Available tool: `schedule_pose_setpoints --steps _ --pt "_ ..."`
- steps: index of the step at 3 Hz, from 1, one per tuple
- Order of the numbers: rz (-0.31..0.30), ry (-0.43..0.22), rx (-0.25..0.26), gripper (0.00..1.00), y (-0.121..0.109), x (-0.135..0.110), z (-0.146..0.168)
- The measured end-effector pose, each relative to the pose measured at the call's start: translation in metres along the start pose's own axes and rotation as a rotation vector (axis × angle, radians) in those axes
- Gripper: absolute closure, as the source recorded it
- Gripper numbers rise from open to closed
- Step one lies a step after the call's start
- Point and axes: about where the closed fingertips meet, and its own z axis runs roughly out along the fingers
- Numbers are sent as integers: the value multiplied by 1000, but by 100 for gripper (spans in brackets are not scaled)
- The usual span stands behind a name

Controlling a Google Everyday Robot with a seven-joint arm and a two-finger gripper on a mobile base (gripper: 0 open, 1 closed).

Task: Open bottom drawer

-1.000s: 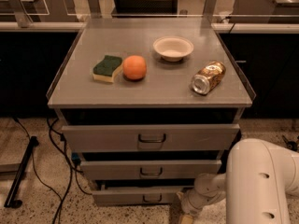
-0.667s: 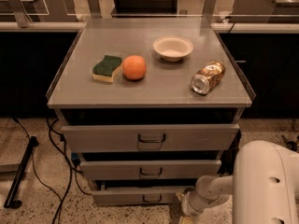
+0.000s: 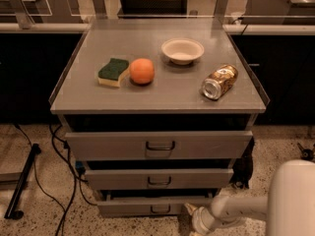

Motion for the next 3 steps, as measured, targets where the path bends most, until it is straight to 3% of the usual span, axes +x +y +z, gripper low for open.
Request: schedule_pose_setpoints --steps 1,2,3 --pt "-58 -34 167 0 -18 -1 -3" --pt "-91 -62 284 0 -35 1 -3" --pt "-93 -77 343 0 -53 6 0"
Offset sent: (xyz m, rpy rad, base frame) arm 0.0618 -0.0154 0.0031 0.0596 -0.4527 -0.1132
